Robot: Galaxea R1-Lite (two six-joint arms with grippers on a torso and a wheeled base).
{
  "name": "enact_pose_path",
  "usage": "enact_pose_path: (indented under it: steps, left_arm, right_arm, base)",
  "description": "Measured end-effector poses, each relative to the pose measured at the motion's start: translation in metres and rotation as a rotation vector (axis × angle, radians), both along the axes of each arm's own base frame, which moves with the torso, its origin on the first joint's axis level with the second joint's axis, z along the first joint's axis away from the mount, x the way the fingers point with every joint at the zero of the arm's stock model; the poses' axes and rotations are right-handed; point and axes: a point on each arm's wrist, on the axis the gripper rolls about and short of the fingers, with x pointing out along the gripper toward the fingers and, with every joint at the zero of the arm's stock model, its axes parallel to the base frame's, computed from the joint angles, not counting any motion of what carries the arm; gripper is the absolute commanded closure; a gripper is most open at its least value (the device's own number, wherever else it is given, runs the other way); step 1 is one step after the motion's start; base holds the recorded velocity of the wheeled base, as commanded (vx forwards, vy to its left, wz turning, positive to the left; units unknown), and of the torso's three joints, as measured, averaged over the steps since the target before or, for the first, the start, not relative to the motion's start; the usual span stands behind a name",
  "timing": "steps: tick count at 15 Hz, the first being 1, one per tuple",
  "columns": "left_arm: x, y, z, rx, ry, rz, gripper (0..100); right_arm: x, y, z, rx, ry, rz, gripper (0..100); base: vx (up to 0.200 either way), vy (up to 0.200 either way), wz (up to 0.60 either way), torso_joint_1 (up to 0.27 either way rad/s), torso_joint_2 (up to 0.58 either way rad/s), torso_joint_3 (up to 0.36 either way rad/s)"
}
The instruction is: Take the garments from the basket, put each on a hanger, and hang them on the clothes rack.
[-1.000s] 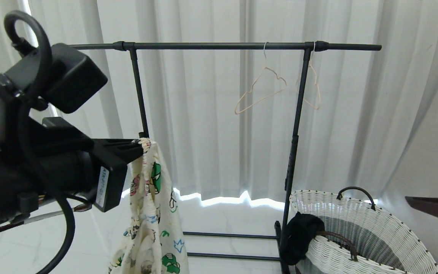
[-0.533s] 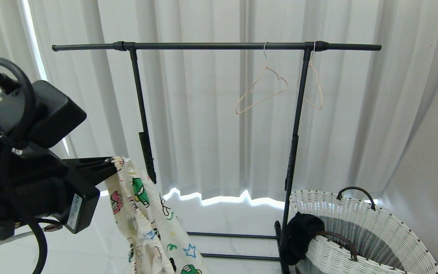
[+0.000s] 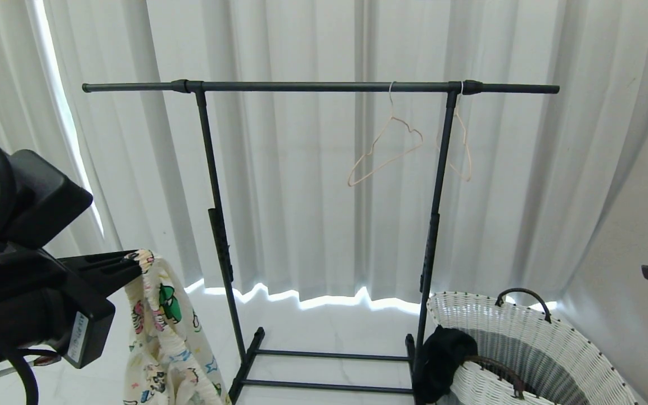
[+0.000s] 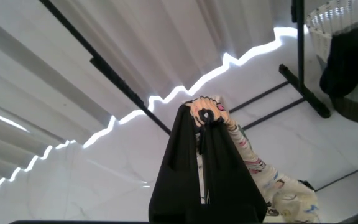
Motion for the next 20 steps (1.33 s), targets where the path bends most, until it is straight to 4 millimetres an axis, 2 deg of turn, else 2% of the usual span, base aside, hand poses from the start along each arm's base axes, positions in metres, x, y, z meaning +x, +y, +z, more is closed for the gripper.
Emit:
enact_pose_path:
  steps: [17,20]
  left_arm:
    - [0.007,0.010,0.006,-0.018,-0.026,0.087,100]
    - [0.007,0.010,0.006,-0.022,-0.026,0.088,100]
  right_arm:
    - [0.011,-0.002,-0.003,0.030,-0.015,-0.029,0]
    - [0.016,0.000,-0.005,0.050,-0.075,-0.025,0]
  base:
    - [0.000,0.000,0.00,0.220,-0.50,-0.281]
    - [0.000,0.000,0.00,0.136,-0.28,-0.150]
